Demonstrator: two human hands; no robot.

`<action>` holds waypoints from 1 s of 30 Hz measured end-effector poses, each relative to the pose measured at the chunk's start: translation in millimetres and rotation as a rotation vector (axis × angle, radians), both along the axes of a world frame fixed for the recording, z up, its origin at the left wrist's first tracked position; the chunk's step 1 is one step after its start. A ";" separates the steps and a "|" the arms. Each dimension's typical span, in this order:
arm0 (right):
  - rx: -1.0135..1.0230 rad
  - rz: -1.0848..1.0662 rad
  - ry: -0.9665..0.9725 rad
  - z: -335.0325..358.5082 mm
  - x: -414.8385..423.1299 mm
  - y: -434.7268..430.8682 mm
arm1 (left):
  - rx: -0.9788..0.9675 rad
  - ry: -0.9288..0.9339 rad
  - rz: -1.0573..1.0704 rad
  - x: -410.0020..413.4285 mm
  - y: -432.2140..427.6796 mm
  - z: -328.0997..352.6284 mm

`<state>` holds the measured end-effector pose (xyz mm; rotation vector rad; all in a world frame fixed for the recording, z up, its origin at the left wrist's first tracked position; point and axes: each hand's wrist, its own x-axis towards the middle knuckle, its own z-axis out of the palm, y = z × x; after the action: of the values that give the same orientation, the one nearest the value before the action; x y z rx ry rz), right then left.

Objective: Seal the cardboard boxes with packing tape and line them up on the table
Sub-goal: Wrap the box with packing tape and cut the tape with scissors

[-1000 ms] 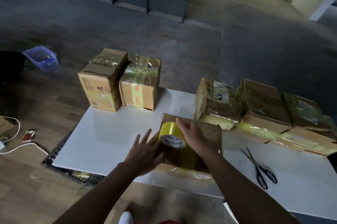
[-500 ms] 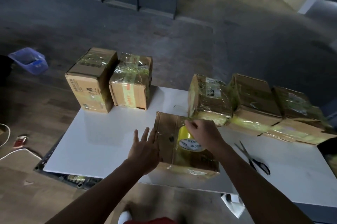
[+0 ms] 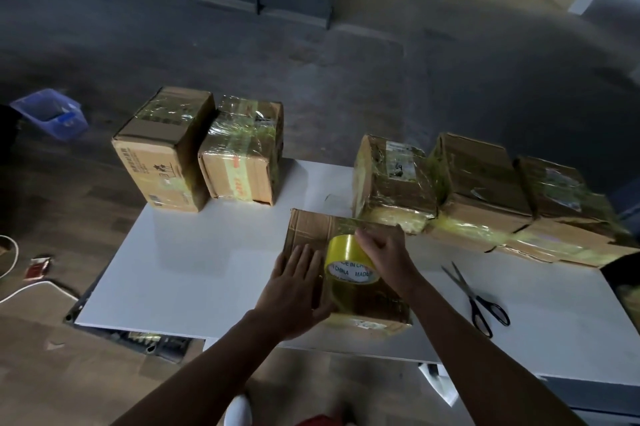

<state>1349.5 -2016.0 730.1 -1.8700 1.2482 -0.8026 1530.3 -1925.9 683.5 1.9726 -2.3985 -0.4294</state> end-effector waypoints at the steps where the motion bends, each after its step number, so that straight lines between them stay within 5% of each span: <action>1: 0.004 0.020 0.006 -0.3 -0.6 -1.5 | 0.001 -0.018 -0.009 -0.3 -0.7 -0.3; 8: -0.164 0.028 0.396 11.5 -41.5 -18.5 | -0.002 -0.039 -0.032 0.2 -4.7 2.1; 17: -0.181 0.007 0.548 18.4 -28.2 -15.1 | 0.021 -0.002 -0.085 -29.9 -9.1 0.1; 20: -0.201 0.058 0.494 14.2 -35.2 -14.1 | 0.032 -0.027 -0.095 -28.9 -10.0 -7.1; 25: 0.099 0.026 0.161 12.3 -57.0 -10.8 | 0.051 -0.083 -0.125 -27.5 -11.4 -5.9; 30: -0.109 0.034 0.250 10.4 -69.3 -13.9 | 0.025 -0.081 -0.126 -26.4 -11.8 -7.9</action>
<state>1280.2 -2029.9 740.4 -2.1247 1.3430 -0.6440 1504.0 -1937.6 675.6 1.8909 -2.5895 -0.3903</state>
